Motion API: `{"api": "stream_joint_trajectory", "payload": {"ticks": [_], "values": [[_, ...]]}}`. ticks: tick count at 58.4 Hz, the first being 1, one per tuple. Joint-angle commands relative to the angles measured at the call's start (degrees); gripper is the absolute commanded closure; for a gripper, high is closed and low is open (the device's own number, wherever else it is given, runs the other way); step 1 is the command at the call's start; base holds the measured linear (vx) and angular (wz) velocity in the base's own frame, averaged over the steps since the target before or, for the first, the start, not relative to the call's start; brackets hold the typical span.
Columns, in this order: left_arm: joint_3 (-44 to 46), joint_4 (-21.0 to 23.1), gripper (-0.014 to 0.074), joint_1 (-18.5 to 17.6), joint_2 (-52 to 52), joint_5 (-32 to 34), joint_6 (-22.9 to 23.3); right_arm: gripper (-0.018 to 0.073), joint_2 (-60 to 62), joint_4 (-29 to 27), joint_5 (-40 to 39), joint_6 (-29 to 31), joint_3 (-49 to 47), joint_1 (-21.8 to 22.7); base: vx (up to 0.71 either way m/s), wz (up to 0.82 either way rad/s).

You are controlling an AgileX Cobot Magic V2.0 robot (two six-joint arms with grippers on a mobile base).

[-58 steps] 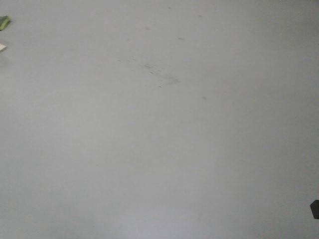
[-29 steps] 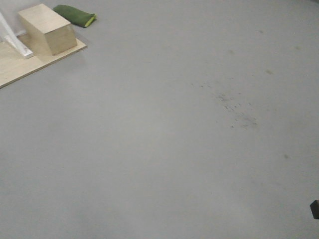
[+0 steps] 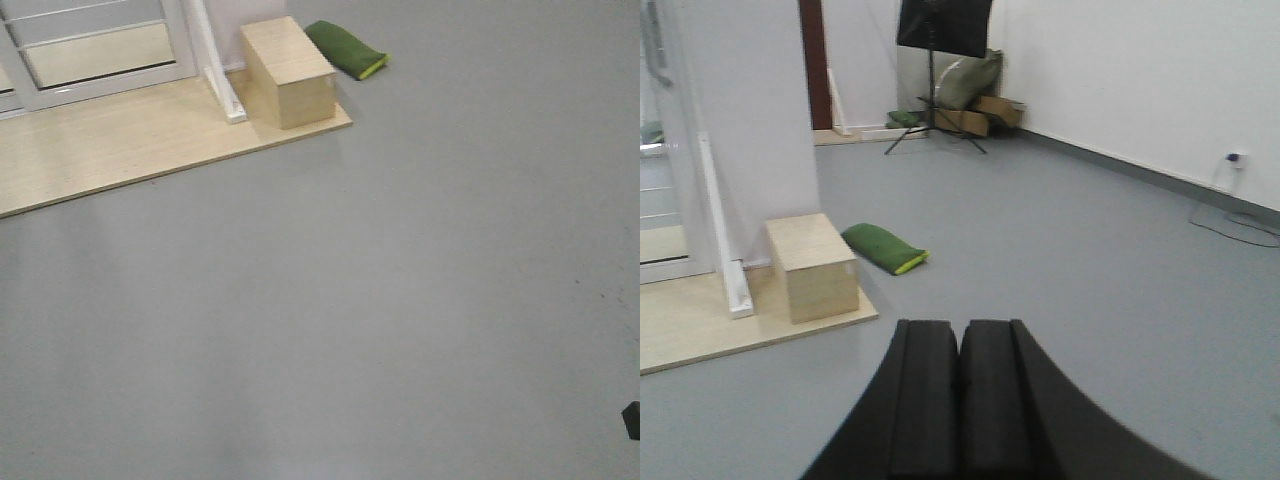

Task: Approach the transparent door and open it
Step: 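Drive up onto the wooden platform, stopping close to the door handle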

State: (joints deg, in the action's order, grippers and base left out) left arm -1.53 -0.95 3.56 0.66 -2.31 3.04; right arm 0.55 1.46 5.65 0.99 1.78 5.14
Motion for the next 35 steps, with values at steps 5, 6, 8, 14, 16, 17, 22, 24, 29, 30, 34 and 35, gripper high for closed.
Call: {"api": "stream_joint_trajectory", "payload": {"ticks": [5, 6, 8, 14, 16, 17, 22, 24, 29, 30, 34, 35], "values": [[-1.7, 0.1, 0.0602, -0.2, 0.2, 4.8, 0.1, 0.0567, 0.8, -0.1, -4.8, 0.1, 0.7, -0.1, 0.59, 0.73], [-1.7, 0.1, 0.0602, -0.2, 0.2, 4.8, 0.1, 0.0567, 0.8, -0.1, -4.8, 0.1, 0.7, -0.1, 0.59, 0.72], [-1.7, 0.1, 0.0602, -0.2, 0.2, 4.8, 0.1, 0.0567, 0.8, -0.1, -4.8, 0.1, 0.7, -0.1, 0.58, 0.72], [-1.7, 0.1, 0.0602, -0.2, 0.2, 4.8, 0.1, 0.0567, 0.8, -0.1, -4.8, 0.1, 0.7, -0.1, 0.58, 0.67], [-1.7, 0.1, 0.0602, -0.2, 0.2, 4.8, 0.1, 0.0567, 0.8, -0.1, -4.8, 0.1, 0.7, -0.1, 0.57, 0.6], [-1.7, 0.1, 0.0602, -0.2, 0.2, 4.8, 0.1, 0.0567, 0.8, -0.1, -4.8, 0.1, 0.7, -0.1, 0.58, 0.58], [-1.7, 0.1, 0.0602, -0.2, 0.2, 4.8, 0.1, 0.0567, 0.8, -0.1, -4.8, 0.1, 0.7, -0.1, 0.57, 0.55], [-1.7, 0.1, 0.0602, -0.2, 0.2, 4.8, 0.1, 0.0567, 0.8, -0.1, -4.8, 0.1, 0.7, -0.1, 0.57, 0.52], [-1.7, 0.1, 0.0602, -0.2, 0.2, 4.8, 0.1, 0.0567, 0.8, -0.1, -4.8, 0.1, 0.7, -0.1, 0.57, 0.5], [-1.7, 0.1, 0.0602, -0.2, 0.2, 4.8, 0.1, 0.0567, 0.8, -0.1, -4.8, 0.1, 0.7, -0.1, 0.56, 0.48], [-1.7, 0.1, 0.0602, -0.2, 0.2, 4.8, 0.1, 0.0567, 0.8, -0.1, -4.8, 0.1, 0.7, -0.1, 0.56, 0.45], [-1.7, 0.1, 0.0602, -0.2, 0.2, 4.8, 0.1, 0.0567, 0.8, -0.1, -4.8, 0.1, 0.7, -0.1, 0.55, 0.41]]}}
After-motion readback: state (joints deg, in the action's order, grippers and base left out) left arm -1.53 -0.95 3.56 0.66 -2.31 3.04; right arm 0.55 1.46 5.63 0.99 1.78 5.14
